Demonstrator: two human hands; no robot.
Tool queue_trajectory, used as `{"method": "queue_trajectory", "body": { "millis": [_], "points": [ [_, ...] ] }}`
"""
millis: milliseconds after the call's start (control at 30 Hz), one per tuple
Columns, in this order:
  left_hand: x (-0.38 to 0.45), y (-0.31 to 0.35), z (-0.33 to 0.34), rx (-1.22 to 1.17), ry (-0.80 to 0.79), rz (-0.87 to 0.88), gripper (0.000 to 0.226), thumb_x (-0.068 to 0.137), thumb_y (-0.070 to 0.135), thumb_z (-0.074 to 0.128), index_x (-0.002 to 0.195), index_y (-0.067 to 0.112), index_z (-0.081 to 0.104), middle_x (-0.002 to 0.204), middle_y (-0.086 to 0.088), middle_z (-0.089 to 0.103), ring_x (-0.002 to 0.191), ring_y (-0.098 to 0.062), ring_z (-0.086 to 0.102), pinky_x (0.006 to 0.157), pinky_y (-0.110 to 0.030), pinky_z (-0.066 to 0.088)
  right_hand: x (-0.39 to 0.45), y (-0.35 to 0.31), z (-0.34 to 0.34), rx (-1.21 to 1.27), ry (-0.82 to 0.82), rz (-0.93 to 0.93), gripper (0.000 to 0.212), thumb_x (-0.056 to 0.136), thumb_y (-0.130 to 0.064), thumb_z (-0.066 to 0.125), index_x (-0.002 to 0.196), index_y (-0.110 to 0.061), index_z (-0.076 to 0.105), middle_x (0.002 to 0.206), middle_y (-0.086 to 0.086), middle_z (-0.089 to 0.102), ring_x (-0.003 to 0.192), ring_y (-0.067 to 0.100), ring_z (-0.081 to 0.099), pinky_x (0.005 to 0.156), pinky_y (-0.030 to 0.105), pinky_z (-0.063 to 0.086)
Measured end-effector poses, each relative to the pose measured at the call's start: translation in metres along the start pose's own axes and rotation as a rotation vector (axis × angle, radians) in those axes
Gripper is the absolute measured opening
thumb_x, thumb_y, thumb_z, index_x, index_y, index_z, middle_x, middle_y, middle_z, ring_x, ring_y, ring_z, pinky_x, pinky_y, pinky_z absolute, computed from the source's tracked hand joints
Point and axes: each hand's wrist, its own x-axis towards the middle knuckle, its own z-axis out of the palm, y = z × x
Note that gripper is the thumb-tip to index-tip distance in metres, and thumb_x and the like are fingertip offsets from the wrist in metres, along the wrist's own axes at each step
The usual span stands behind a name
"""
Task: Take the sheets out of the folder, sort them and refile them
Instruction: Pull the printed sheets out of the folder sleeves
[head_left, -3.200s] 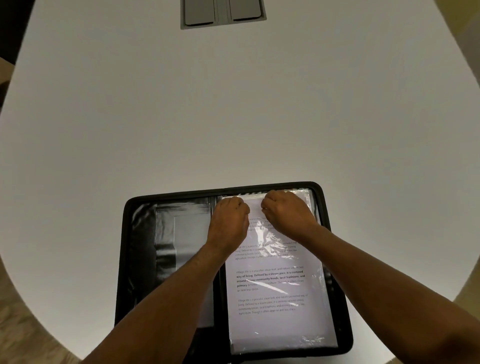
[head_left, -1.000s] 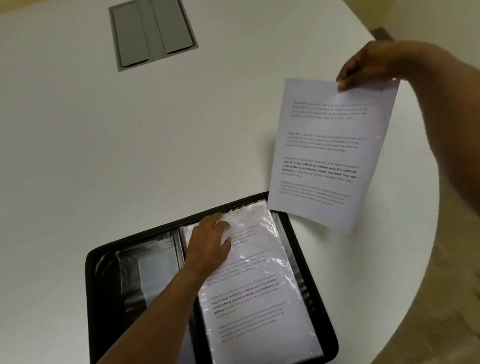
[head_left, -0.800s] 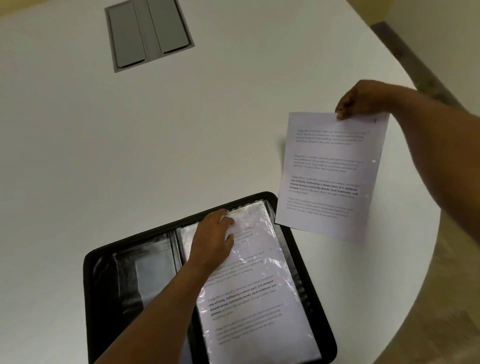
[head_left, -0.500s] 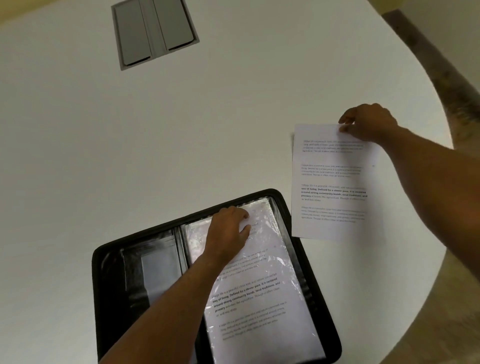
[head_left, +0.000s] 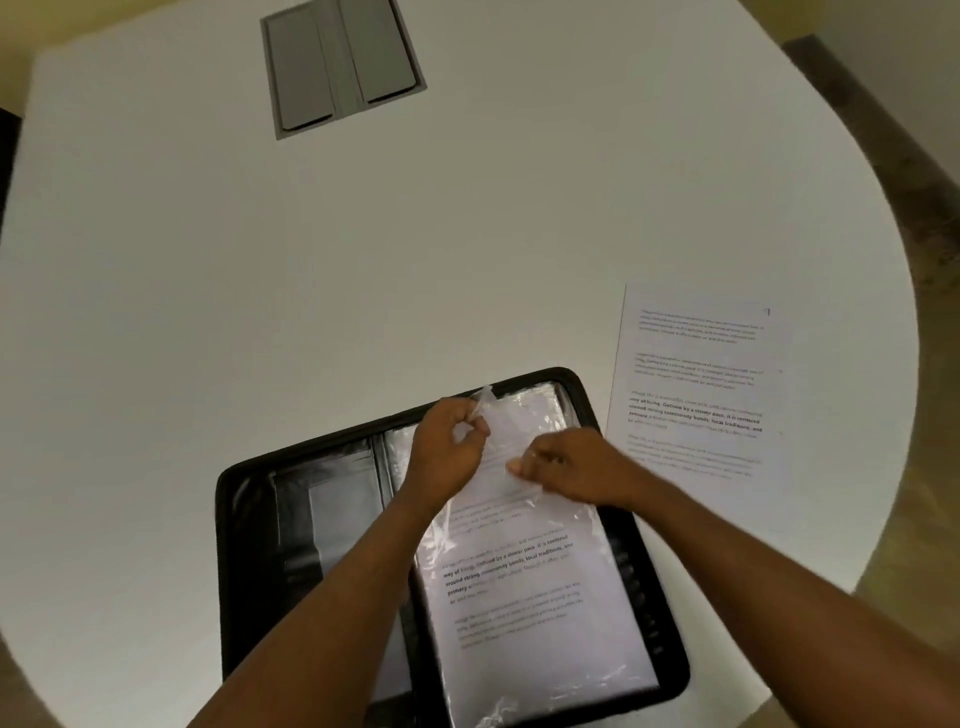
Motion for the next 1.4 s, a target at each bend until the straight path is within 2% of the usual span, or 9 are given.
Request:
{"method": "queue_trajectory", "body": {
  "millis": [167, 433, 533, 633, 900, 1033, 1167, 1300, 1400],
  "points": [
    [-0.028, 0.007, -0.034, -0.159, 0.123, -0.075, 0.038, 0.089, 0.006, 0.059, 0.114, 0.034, 0.056, 0.129, 0.009, 0.054, 0.12, -0.006, 0.049, 0.106, -0.031, 0.04, -0.013, -0.035, 0.046, 0.289, -0.092, 0.011, 0.013, 0.093, -0.026, 0.064, 0.082, -0.02, 0.066, 0.083, 0.001, 0.07, 0.077, 0.018, 0.072, 0.064, 0.027, 0.056],
    [-0.094, 0.014, -0.096, 0.014, 0.304, -0.367, 0.099, 0.081, 0.071, 0.049, 0.154, 0.025, 0.0, 0.159, -0.007, 0.02, 0.142, -0.029, 0.029, 0.11, -0.042, 0.031, -0.012, -0.139, 0.091, 0.809, -0.415, 0.057, 0.028, 0.101, -0.031, 0.049, 0.123, -0.016, 0.061, 0.115, 0.0, 0.067, 0.092, 0.019, 0.071, 0.079, 0.036, 0.059],
    [-0.106, -0.007, -0.119, -0.006, 0.289, -0.48, 0.093, 0.079, 0.063, 0.06, 0.152, 0.022, 0.019, 0.149, -0.01, 0.041, 0.128, -0.03, 0.048, 0.104, -0.045, 0.043, 0.001, -0.151, 0.119, 0.881, -0.576, 0.014, 0.033, 0.1, -0.025, 0.052, 0.133, -0.02, 0.054, 0.13, 0.004, 0.062, 0.12, 0.023, 0.06, 0.1, 0.041, 0.05],
    [-0.116, -0.033, -0.144, 0.121, 0.36, -0.491, 0.035, 0.081, 0.03, 0.059, 0.114, 0.019, 0.062, 0.106, -0.002, 0.066, 0.09, -0.021, 0.061, 0.076, -0.03, 0.049, 0.012, -0.149, 0.146, 0.877, -0.637, 0.053, 0.039, 0.096, -0.023, 0.058, 0.134, -0.018, 0.052, 0.136, 0.012, 0.057, 0.12, 0.021, 0.056, 0.099, 0.035, 0.048],
    [-0.103, -0.125, -0.212, 0.026, 0.208, -0.711, 0.004, 0.082, 0.001, 0.063, 0.08, 0.005, 0.065, 0.08, -0.013, 0.063, 0.067, -0.021, 0.058, 0.059, -0.031, 0.052, 0.021, -0.085, 0.13, 0.034, 0.307, -0.095, 0.034, 0.095, -0.026, 0.059, 0.127, -0.016, 0.059, 0.131, 0.004, 0.061, 0.112, 0.019, 0.059, 0.102, 0.035, 0.045],
    [-0.1, -0.141, -0.221, 0.045, 0.171, -0.693, 0.021, 0.077, -0.008, 0.065, 0.095, 0.003, 0.067, 0.085, -0.017, 0.066, 0.065, -0.022, 0.058, 0.062, -0.03, 0.05, 0.03, -0.027, 0.087, -0.456, 0.374, -0.015, 0.061, 0.094, -0.034, 0.057, 0.148, -0.016, 0.034, 0.156, 0.007, 0.032, 0.143, 0.026, 0.029, 0.116, 0.041, 0.025],
    [-0.093, -0.153, -0.21, 0.347, 0.207, -0.712, 0.068, 0.073, 0.013, 0.073, 0.135, 0.007, 0.047, 0.12, -0.023, 0.059, 0.107, -0.039, 0.059, 0.093, -0.044, 0.05, 0.031, 0.005, 0.059, -0.637, 0.32, 0.065, 0.079, 0.096, -0.051, 0.048, 0.156, -0.017, 0.009, 0.163, 0.007, 0.007, 0.15, 0.027, 0.004, 0.12, 0.042, 0.008],
    [-0.078, -0.122, -0.168, 0.607, 0.498, -0.327, 0.053, 0.082, 0.014, 0.061, 0.133, 0.008, 0.047, 0.125, -0.02, 0.051, 0.114, -0.04, 0.05, 0.094, -0.048, 0.043, 0.032, 0.012, 0.052, -0.687, 0.383, -0.021, 0.073, 0.095, -0.047, 0.053, 0.153, -0.015, 0.023, 0.157, 0.009, 0.029, 0.148, 0.025, 0.018, 0.12, 0.04, 0.011],
    [-0.055, -0.107, -0.126, 0.602, 0.342, -0.016, 0.049, 0.085, 0.016, 0.063, 0.132, 0.009, 0.053, 0.132, -0.014, 0.053, 0.123, -0.032, 0.048, 0.105, -0.045, 0.039, 0.034, 0.012, 0.057, -0.743, 0.483, -0.148, 0.061, 0.089, -0.034, 0.068, 0.142, -0.012, 0.047, 0.135, 0.012, 0.059, 0.136, 0.029, 0.044, 0.116, 0.045, 0.026]
  ]
}}
